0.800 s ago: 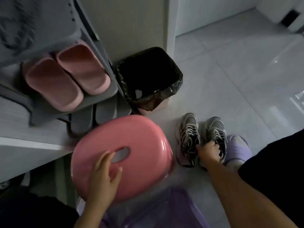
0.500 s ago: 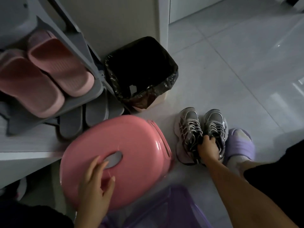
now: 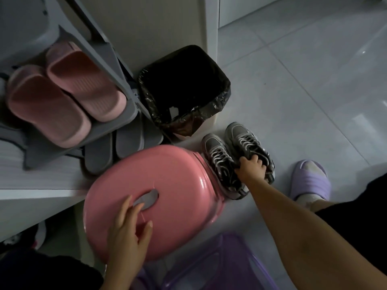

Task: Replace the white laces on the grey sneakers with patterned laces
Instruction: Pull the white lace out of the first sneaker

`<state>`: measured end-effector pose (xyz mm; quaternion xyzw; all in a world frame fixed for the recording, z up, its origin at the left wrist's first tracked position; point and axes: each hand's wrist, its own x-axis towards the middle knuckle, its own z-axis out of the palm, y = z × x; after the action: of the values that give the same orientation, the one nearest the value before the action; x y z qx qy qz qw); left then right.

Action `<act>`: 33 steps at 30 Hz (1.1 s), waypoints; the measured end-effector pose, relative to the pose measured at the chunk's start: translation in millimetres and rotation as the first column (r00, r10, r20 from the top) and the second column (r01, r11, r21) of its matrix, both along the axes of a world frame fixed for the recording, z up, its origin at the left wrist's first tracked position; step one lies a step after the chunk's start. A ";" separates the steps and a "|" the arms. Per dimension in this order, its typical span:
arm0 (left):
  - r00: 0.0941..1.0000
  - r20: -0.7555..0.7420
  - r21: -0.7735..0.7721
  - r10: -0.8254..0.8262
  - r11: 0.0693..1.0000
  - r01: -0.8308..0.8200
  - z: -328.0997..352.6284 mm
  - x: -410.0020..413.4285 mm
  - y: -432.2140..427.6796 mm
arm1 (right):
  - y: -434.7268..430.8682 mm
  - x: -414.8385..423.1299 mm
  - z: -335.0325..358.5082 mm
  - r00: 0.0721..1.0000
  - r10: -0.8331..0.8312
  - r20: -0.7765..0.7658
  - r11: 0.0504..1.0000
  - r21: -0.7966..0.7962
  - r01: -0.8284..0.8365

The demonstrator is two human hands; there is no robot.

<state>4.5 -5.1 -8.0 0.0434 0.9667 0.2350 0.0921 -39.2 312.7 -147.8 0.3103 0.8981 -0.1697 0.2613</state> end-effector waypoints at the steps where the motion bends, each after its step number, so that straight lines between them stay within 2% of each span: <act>1: 1.000 0.024 0.030 0.017 0.999 -0.017 0.9 -0.8 0.2 | -3.4 0.2 1.7 1.000 0.009 -0.009 0.999 0.042 -0.009; 4: 0.994 0.076 0.139 0.079 0.986 -0.089 9.3 -6.3 2.7 | -11.4 2.7 13.6 0.990 -0.040 -0.138 0.995 0.085 0.052; 7: 0.978 0.126 0.243 0.164 0.951 -0.191 8.9 -8.7 -0.3 | -9.5 -0.9 44.9 0.941 -0.172 -0.292 0.985 -0.043 0.167; 10: 0.960 0.171 0.352 0.221 0.896 -0.269 16.4 -10.0 1.9 | -7.3 -0.9 90.3 0.888 -0.205 -0.413 0.978 -0.114 0.173; 12: 0.946 0.230 0.413 0.228 0.857 -0.307 24.2 -7.5 4.6 | -8.8 3.8 125.1 0.829 -0.212 -0.517 0.977 -0.142 0.161; 16: 0.940 0.297 0.476 0.167 0.827 -0.298 42.8 3.0 11.2 | -21.5 18.7 193.9 0.688 -0.334 -0.644 0.941 -0.272 0.201; 18: 0.942 0.307 0.504 0.134 0.817 -0.280 53.1 4.8 18.6 | -39.3 27.4 220.2 0.647 -0.331 -0.686 0.936 -0.327 0.131; 21: 0.947 0.309 0.588 0.087 0.765 -0.262 75.9 2.8 36.8 | -81.3 35.8 243.6 0.642 -0.341 -0.687 0.898 -0.439 0.008; 24: 0.947 0.306 0.645 0.092 0.712 -0.278 93.3 1.5 36.2 | -136.1 45.0 240.0 0.680 -0.320 -0.660 0.857 -0.508 -0.090; 26: 0.945 0.299 0.603 0.131 0.741 -0.294 93.4 1.3 21.8 | -167.5 55.4 230.4 0.705 -0.267 -0.657 0.836 -0.522 -0.170; 29: 0.949 0.275 0.551 0.152 0.784 -0.285 87.5 7.2 5.7 | -184.6 64.8 216.4 0.720 -0.121 -0.683 0.834 -0.463 -0.300; 33: 0.944 0.229 0.465 0.236 0.826 -0.319 85.1 18.2 3.2 | -179.5 61.4 207.8 0.736 -0.245 -0.631 0.762 -0.595 -0.256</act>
<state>22.7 -1.9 77.1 -0.0949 0.8588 0.4889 0.1205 22.1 133.2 60.0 0.1142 0.8148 -0.5684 0.0075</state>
